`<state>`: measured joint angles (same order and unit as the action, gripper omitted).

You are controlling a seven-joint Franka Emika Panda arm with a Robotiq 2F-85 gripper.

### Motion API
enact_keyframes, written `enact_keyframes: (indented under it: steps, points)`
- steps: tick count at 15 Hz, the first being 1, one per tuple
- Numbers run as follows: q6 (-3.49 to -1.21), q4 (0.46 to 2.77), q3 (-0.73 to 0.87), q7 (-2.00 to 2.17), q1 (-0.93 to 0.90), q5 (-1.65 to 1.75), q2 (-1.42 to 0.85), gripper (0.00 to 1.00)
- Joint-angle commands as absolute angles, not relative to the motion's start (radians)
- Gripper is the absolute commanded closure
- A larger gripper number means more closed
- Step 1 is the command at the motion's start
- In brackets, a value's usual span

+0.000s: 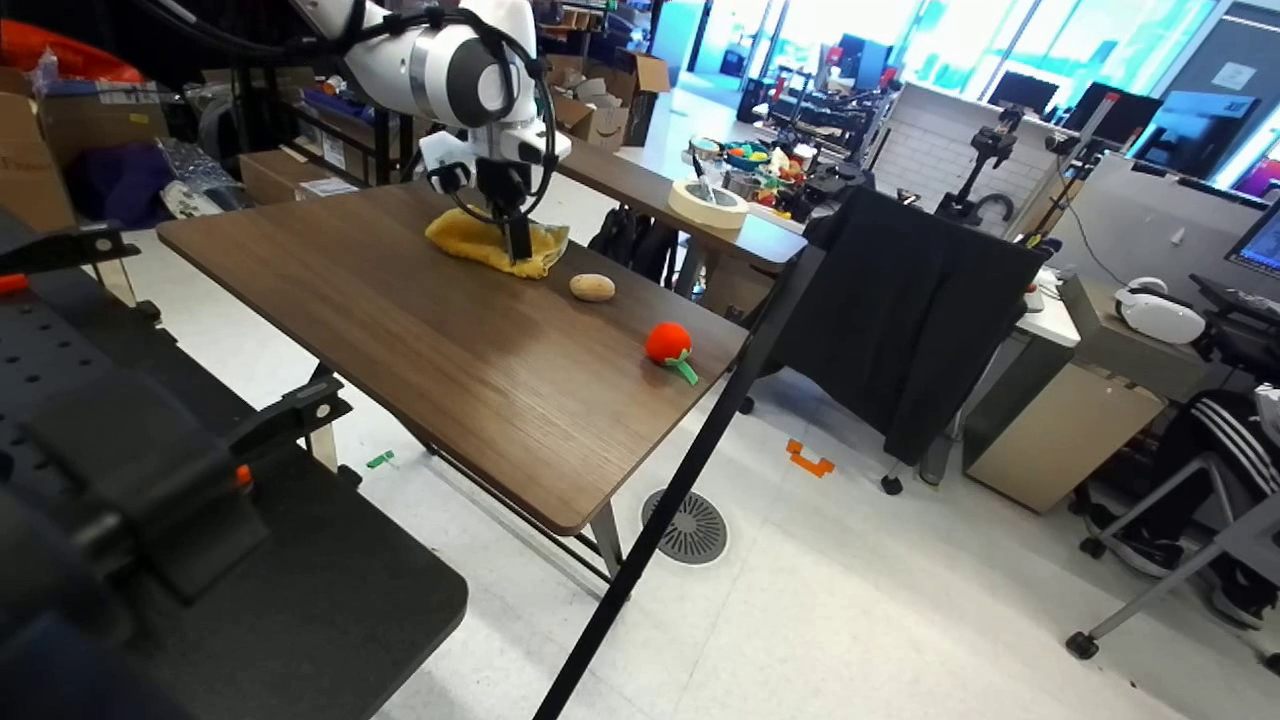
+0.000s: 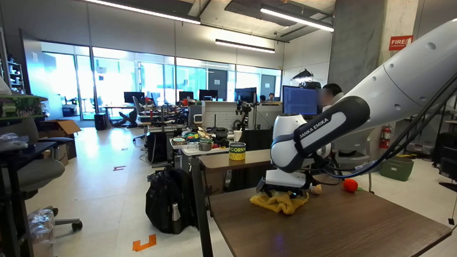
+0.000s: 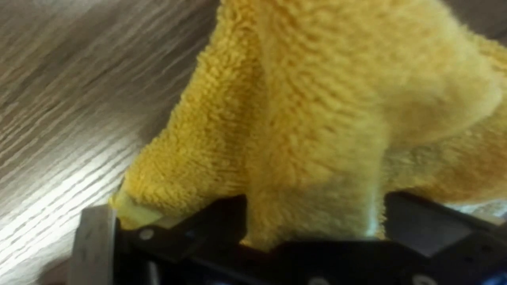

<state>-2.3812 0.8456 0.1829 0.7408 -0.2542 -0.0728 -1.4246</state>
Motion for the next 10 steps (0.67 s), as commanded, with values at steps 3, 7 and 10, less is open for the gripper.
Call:
enact_keyframes:
  steps: [3, 7, 10]
  points:
    - [-2.442, 1.063, 0.120, 0.579, -0.362, -0.046, -1.344, 0.00]
    - [-2.499, 1.220, 0.086, 0.470, -0.446, -0.035, -1.250, 0.00]
    - [-2.520, 1.366, 0.063, 0.397, -0.492, -0.023, -1.175, 0.00]
